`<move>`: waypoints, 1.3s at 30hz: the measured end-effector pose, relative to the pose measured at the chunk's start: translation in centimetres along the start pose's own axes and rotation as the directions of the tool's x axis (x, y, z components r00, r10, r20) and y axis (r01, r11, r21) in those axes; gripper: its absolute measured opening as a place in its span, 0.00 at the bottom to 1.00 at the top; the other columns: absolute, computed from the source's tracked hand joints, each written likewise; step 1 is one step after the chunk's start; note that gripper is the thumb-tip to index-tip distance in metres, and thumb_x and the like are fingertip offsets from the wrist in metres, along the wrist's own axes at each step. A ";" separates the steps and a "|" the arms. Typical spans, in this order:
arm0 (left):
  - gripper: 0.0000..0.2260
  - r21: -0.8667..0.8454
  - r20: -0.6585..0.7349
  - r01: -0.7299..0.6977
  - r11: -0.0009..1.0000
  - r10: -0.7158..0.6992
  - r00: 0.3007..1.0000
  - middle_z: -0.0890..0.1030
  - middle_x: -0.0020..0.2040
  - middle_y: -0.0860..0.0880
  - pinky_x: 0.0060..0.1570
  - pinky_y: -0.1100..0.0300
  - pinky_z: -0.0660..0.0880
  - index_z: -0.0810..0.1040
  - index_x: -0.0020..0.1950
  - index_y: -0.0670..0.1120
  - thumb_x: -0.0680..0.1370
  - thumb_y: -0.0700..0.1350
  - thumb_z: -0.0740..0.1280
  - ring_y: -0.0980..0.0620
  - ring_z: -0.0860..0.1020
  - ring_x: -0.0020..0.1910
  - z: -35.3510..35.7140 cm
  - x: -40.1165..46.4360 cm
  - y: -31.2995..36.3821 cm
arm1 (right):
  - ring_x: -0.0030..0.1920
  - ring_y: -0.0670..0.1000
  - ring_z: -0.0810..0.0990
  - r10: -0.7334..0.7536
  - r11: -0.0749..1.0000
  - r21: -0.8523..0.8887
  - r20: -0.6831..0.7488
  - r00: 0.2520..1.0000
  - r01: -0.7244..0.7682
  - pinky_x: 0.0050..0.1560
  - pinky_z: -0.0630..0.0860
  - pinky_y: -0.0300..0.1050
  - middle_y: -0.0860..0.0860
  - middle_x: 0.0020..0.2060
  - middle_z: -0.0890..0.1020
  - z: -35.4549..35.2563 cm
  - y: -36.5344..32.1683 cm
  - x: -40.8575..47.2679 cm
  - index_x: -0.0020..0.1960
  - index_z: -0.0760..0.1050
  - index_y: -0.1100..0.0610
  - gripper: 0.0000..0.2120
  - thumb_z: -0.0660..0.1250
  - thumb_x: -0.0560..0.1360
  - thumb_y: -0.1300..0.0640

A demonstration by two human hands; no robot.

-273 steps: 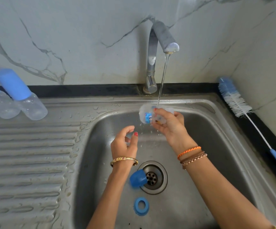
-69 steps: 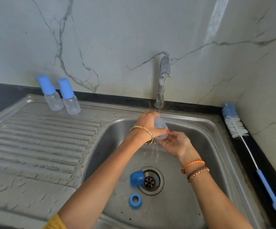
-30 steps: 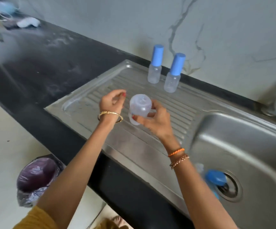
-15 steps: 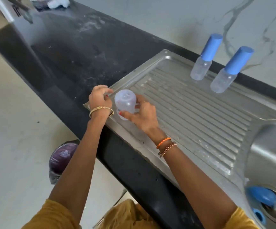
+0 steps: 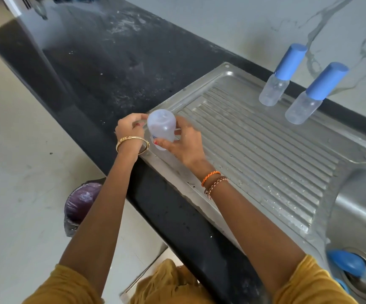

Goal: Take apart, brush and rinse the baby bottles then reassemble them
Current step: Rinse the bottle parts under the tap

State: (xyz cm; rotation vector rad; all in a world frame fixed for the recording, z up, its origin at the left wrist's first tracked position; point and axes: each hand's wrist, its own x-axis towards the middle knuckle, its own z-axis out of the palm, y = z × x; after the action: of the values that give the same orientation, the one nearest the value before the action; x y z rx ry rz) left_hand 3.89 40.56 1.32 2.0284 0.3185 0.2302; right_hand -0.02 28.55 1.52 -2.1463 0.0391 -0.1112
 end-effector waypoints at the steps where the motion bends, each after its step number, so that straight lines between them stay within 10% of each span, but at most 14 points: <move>1: 0.13 -0.060 -0.005 0.038 0.997 -0.038 0.999 0.81 0.53 0.45 0.53 0.60 0.74 0.81 0.53 0.41 0.77 0.32 0.60 0.50 0.77 0.52 -0.1 -0.1 0.0 | 0.49 0.46 0.76 0.004 1.000 0.013 0.000 1.000 -0.004 0.38 0.68 0.25 0.51 0.54 0.79 0.1 0.0 0.1 0.63 0.71 0.57 0.30 0.77 0.65 0.52; 11: 0.13 -0.363 -0.116 0.172 0.916 -0.227 0.967 0.81 0.48 0.50 0.52 0.64 0.76 0.82 0.50 0.42 0.73 0.30 0.61 0.53 0.79 0.49 -1.1 -1.0 -0.6 | 0.59 0.52 0.75 0.009 1.000 0.012 0.008 1.000 -0.009 0.54 0.73 0.40 0.54 0.60 0.76 0.0 -0.2 -0.2 0.66 0.67 0.58 0.37 0.79 0.62 0.52; 16: 0.12 -0.219 -0.405 -0.313 0.924 0.205 0.891 0.77 0.49 0.51 0.43 0.75 0.71 0.78 0.53 0.40 0.73 0.32 0.62 0.60 0.75 0.43 -1.2 -5.1 -0.2 | 0.42 0.45 0.71 -0.122 0.988 0.059 -0.285 0.951 0.145 0.43 0.72 0.36 0.48 0.45 0.72 -2.9 0.6 -3.8 0.48 0.70 0.53 0.19 0.76 0.64 0.64; 20: 0.11 -0.195 -0.418 -0.714 0.673 0.602 0.681 0.72 0.46 0.60 0.39 0.67 0.72 0.73 0.45 0.45 0.69 0.31 0.63 0.66 0.72 0.43 0.6 -9.4 2.2 | 0.30 0.40 0.68 -0.234 0.965 -0.041 -0.585 0.776 0.260 0.33 0.65 0.31 0.41 0.29 0.68 -8.4 2.2 -7.6 0.32 0.61 0.45 0.21 0.64 0.64 0.70; 27: 0.15 -0.521 0.103 -0.522 0.675 0.657 0.746 0.74 0.34 0.60 0.34 0.73 0.67 0.73 0.38 0.53 0.65 0.32 0.66 0.65 0.71 0.32 10.6 -22.5 6.9 | 0.30 0.45 0.71 -0.129 0.972 -0.225 -0.748 0.651 -0.066 0.35 0.62 0.24 0.56 0.28 0.77 -21.3 11.8 -17.5 0.31 0.74 0.60 0.05 0.62 0.61 0.67; 33: 0.13 -0.478 0.610 -0.416 0.774 0.633 0.476 0.72 0.24 0.58 0.29 0.76 0.63 0.77 0.30 0.49 0.61 0.30 0.65 0.65 0.71 0.25 17.7 -33.3 8.8 | 0.32 0.56 0.75 0.117 0.922 -0.102 -0.846 0.520 -0.373 0.34 0.59 0.37 0.60 0.30 0.79 -28.1 17.4 -27.0 0.33 0.76 0.63 0.04 0.63 0.64 0.67; 36: 0.12 -0.188 0.876 -0.558 0.808 0.395 0.276 0.78 0.35 0.54 0.35 0.77 0.66 0.83 0.45 0.42 0.67 0.29 0.68 0.62 0.76 0.35 20.4 -36.2 9.2 | 0.49 0.57 0.80 0.443 0.774 -0.190 -0.519 0.730 -0.605 0.42 0.66 0.40 0.58 0.45 0.83 -29.9 20.5 -30.1 0.46 0.80 0.60 0.07 0.68 0.69 0.66; 39: 0.19 0.004 0.965 -0.645 0.764 0.166 0.202 0.78 0.60 0.49 0.54 0.64 0.71 0.76 0.62 0.47 0.71 0.36 0.70 0.50 0.76 0.57 22.8 -38.1 8.9 | 0.61 0.54 0.74 0.666 0.677 -0.345 -0.091 0.741 -0.650 0.49 0.64 0.36 0.55 0.60 0.76 -30.7 23.1 -31.7 0.63 0.74 0.57 0.21 0.70 0.71 0.60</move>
State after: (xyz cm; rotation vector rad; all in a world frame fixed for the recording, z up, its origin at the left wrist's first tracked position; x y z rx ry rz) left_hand -24.28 5.26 -2.21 2.2479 -1.0925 -0.8092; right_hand -34.15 -7.39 -3.24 -2.3559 0.8740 0.4019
